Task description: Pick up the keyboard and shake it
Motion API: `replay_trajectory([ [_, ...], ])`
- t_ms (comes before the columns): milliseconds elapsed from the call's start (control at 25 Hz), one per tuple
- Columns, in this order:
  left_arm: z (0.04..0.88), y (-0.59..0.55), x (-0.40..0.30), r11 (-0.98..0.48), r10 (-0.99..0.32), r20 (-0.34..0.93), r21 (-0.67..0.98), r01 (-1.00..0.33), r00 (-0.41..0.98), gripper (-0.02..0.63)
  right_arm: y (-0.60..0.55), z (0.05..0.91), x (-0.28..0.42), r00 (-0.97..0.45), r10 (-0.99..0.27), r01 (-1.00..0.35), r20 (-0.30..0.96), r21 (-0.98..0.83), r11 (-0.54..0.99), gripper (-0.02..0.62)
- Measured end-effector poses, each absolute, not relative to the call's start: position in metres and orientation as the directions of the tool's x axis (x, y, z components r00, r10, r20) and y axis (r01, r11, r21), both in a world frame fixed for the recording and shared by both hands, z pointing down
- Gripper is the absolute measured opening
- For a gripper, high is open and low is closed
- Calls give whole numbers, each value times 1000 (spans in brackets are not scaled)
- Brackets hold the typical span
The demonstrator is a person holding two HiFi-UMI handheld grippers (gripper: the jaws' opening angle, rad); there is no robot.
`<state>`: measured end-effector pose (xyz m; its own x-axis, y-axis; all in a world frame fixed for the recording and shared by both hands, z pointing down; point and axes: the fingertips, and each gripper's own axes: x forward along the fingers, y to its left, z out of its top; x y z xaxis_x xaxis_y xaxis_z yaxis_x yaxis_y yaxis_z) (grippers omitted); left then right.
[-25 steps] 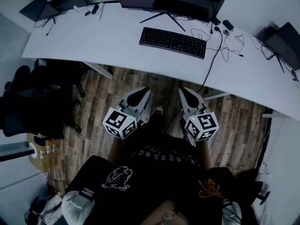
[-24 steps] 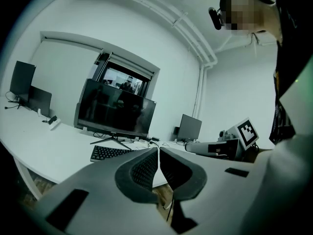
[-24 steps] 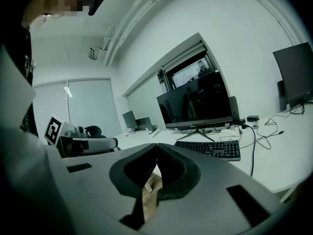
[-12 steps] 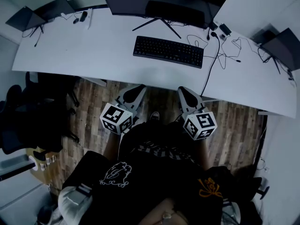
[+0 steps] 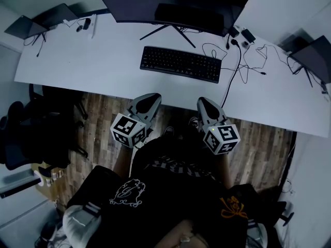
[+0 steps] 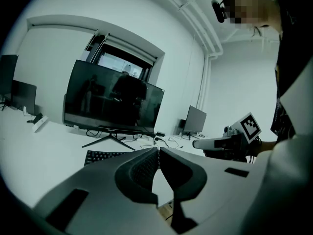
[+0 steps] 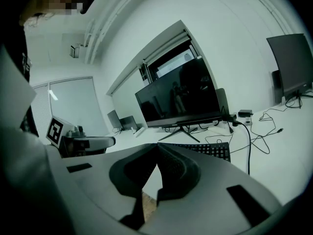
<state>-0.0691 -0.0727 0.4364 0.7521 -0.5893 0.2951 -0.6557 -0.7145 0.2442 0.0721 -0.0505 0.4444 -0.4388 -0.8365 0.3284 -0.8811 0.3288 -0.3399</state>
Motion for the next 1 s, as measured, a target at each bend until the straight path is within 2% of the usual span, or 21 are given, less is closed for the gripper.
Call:
replay_trajectory([
  [520, 446, -136, -1, -557, -736, 325, 210, -804, 595, 29, -124, 482, 171, -540, -760, -832, 362, -366, 417, 15],
  [840, 476, -144, 12, -514, -759, 376, 154, -844, 531, 29, -144, 544, 205, -520, -736, -839, 433, -421, 345, 22],
  [1000, 492, -155, 2, -508, -762, 392, 134, -851, 516, 29, -152, 578, 219, -488, -726, -855, 484, -433, 287, 77],
])
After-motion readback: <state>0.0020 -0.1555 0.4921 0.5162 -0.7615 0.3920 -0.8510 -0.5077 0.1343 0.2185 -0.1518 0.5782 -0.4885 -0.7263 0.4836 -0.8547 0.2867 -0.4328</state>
